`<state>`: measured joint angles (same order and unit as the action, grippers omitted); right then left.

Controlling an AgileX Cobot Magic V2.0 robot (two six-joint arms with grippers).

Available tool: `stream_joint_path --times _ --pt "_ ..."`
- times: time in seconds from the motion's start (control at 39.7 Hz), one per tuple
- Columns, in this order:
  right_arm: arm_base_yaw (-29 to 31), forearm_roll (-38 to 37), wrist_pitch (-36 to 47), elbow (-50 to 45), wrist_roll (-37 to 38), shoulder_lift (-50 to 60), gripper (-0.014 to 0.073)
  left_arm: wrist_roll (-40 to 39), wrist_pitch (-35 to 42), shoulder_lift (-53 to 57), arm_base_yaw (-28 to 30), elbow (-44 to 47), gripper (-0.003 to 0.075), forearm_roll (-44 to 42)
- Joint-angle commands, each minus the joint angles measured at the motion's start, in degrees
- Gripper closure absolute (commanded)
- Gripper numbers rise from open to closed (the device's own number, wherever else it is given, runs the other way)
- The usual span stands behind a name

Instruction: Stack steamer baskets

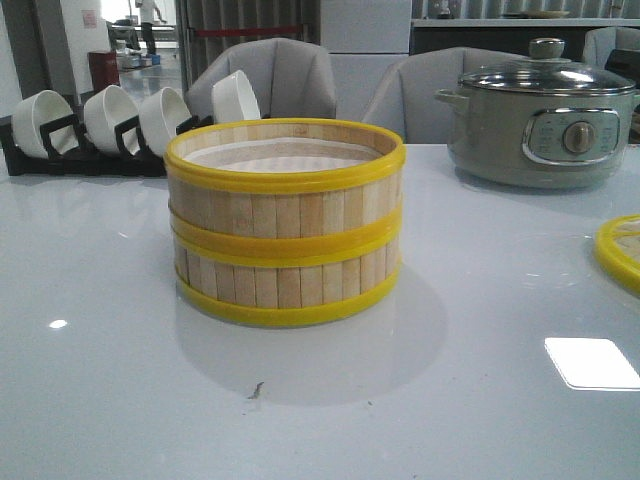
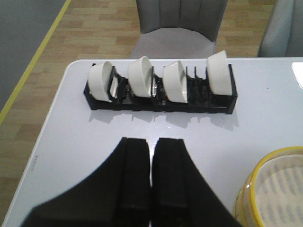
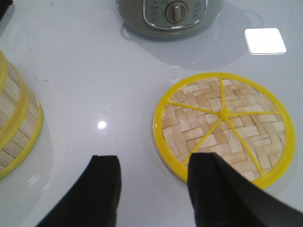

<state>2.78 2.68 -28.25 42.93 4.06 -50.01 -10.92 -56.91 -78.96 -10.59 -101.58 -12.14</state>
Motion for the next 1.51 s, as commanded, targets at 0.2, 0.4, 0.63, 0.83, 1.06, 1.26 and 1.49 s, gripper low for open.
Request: stream_joint_path --times 0.2,0.4,0.63,0.83,1.06,1.26,1.49 --pt "0.04 -0.04 7.09 2.06 -0.04 0.39 0.0160 -1.11 19.19 24.73 0.55 34.59 0.0637 3.45" --pt "0.04 -0.04 7.34 2.06 -0.04 0.39 0.0160 -2.67 26.61 38.55 0.55 55.69 0.0637 3.64" --pt "0.04 -0.04 7.34 2.06 -0.04 0.39 0.0160 -2.67 31.75 47.73 0.55 69.82 0.0637 3.52" --pt "0.04 -0.04 7.28 2.06 -0.04 0.39 0.0160 -2.67 31.66 48.25 0.55 72.45 0.0637 2.13" --pt "0.04 -0.02 5.93 2.06 -0.04 0.39 0.0307 -2.67 31.66 48.25 0.55 72.45 0.0637 2.03" --pt "0.04 -0.02 3.41 1.85 -0.10 0.39 0.0538 -2.67 31.66 48.25 0.55 72.45 0.0637 2.03" --pt "0.04 0.09 0.01 1.72 -0.04 0.39 0.0557 -2.67 31.66 48.25 0.55 72.45 0.0637 2.03"
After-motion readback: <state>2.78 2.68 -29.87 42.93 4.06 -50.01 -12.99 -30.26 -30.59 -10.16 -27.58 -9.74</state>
